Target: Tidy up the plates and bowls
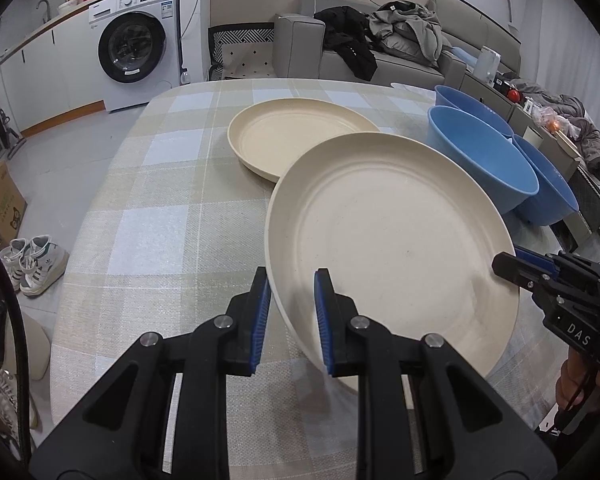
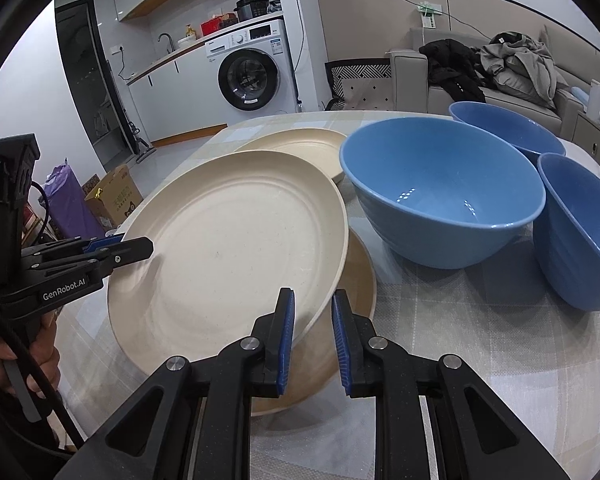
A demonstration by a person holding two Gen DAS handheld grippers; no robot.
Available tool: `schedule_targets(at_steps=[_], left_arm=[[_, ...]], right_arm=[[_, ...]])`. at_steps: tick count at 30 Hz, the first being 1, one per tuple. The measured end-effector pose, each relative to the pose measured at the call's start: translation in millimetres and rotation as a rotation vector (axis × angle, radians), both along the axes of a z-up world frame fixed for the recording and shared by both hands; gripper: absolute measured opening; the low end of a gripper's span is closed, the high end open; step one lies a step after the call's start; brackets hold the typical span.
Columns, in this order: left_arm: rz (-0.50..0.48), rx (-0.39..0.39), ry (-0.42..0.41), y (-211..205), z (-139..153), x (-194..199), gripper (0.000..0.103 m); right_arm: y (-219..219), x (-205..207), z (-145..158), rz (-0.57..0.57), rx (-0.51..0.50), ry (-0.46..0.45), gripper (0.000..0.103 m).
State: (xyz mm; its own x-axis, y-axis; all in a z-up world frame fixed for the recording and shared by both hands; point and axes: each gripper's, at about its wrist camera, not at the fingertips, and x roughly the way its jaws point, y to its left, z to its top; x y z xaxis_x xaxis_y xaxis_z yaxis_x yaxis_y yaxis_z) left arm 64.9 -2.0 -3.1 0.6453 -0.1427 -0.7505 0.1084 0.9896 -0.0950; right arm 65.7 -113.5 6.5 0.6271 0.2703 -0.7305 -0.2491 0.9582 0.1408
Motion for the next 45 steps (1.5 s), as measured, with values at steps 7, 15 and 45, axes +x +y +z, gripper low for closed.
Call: schedule_targets(at_steps=[7, 15, 45], left_arm=[[-0.003, 0.017, 0.009, -4.8, -10.1, 3.6, 0.018], [-0.015, 0.031, 0.015, -11.7, -17.6, 4.3, 0.018], [-0.033, 0.136, 0.023, -28.2, -32.2, 5.2, 0.019]], right_arm=[[-4.5, 1.2, -2.7, -0.006, -0.013, 0.001, 0.019], [-1.5, 1.7, -10.2, -0.021, -0.043, 0.012, 0.020], [-1.6, 0.1, -20.7, -0.018, -0.089, 0.010, 0.021]])
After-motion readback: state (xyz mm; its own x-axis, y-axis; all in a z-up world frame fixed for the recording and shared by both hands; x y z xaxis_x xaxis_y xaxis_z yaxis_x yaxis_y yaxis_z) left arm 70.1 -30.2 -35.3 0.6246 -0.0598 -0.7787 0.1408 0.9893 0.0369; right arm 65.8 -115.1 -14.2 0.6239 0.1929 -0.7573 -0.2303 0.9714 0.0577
